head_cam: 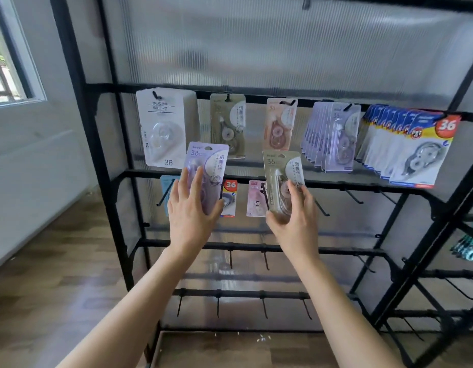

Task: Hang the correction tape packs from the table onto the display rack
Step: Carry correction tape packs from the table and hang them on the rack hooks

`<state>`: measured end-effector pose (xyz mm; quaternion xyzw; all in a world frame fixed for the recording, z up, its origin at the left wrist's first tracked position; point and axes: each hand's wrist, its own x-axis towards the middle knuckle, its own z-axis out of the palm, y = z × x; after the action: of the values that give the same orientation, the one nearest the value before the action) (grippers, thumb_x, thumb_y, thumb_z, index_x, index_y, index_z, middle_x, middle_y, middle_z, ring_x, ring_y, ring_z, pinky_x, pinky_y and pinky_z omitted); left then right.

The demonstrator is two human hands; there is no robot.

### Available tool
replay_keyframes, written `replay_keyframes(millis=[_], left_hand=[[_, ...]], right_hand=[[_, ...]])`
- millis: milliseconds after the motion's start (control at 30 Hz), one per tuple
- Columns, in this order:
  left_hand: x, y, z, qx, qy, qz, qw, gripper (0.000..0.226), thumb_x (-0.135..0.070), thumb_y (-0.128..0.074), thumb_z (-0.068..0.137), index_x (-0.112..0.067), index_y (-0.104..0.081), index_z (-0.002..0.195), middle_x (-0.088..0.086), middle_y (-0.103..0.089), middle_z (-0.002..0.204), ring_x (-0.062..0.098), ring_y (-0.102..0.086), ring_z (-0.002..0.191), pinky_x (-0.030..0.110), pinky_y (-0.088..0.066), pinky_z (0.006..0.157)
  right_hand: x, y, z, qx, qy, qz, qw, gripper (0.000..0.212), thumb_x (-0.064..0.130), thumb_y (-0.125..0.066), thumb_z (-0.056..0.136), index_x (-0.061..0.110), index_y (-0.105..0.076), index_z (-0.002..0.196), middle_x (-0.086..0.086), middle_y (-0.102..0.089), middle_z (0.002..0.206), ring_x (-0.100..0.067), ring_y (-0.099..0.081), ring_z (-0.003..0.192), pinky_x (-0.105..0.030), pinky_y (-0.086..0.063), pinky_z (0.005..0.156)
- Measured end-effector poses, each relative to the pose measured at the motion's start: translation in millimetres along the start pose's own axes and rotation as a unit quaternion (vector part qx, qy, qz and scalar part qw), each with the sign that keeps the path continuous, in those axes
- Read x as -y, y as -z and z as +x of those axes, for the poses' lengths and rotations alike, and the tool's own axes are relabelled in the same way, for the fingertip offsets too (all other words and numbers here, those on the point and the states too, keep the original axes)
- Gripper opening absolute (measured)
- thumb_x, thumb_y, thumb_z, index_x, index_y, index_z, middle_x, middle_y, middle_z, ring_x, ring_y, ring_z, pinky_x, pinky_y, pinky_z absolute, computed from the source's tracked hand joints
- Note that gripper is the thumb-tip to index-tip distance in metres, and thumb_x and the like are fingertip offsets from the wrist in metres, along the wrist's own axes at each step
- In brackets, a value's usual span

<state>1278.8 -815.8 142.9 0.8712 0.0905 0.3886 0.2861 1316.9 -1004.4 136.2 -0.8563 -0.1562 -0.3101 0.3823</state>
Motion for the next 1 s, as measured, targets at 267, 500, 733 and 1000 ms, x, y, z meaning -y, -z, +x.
replay_keyframes(millis=[267,500,733,1000], left_hand=[[2.1,-5.6,-6.2,-0.029,0.003,0.002,1.0,0.076,-0.03,-0.07,0.084,-0.019,-0.031,0.148,0.012,-0.022,0.156,0.032,-0.021,0.142,0.044,-0.02,0.112],[20.2,24.4,1.8,-0.081,0.011,0.024,0.996,0.076,-0.023,-0.072,0.083,-0.014,-0.033,0.147,0.016,-0.022,0.156,0.035,-0.02,0.143,0.045,-0.019,0.113],[31.0,37.5,10.8,-0.102,0.012,0.044,0.994,0.076,-0.026,-0.071,0.084,-0.015,-0.032,0.148,0.016,-0.022,0.156,0.036,-0.021,0.142,0.046,-0.018,0.113],[33.9,31.2,19.1,-0.102,0.002,0.046,0.994,0.076,-0.026,-0.072,0.083,-0.016,-0.032,0.148,0.015,-0.022,0.156,0.036,-0.021,0.142,0.048,-0.02,0.112]], right_hand=[[-3.5,-3.6,17.6,0.01,0.029,-0.003,1.0,0.07,0.02,-0.074,0.078,0.007,-0.043,0.14,-0.019,-0.034,0.146,-0.038,-0.035,0.128,-0.045,-0.03,0.106],[35.2,-25.7,57.2,0.028,0.084,0.005,0.996,0.071,0.025,-0.071,0.081,0.01,-0.039,0.143,-0.019,-0.031,0.147,-0.037,-0.034,0.129,-0.046,-0.03,0.108],[61.5,-50.4,103.9,0.034,0.111,-0.021,0.993,0.069,0.031,-0.064,0.087,0.016,-0.031,0.147,-0.018,-0.023,0.151,-0.036,-0.027,0.134,-0.045,-0.027,0.107],[63.6,-72.1,129.9,0.05,0.124,-0.066,0.989,0.071,0.036,-0.062,0.088,0.019,-0.028,0.148,-0.017,-0.021,0.151,-0.036,-0.025,0.134,-0.049,-0.031,0.107]])
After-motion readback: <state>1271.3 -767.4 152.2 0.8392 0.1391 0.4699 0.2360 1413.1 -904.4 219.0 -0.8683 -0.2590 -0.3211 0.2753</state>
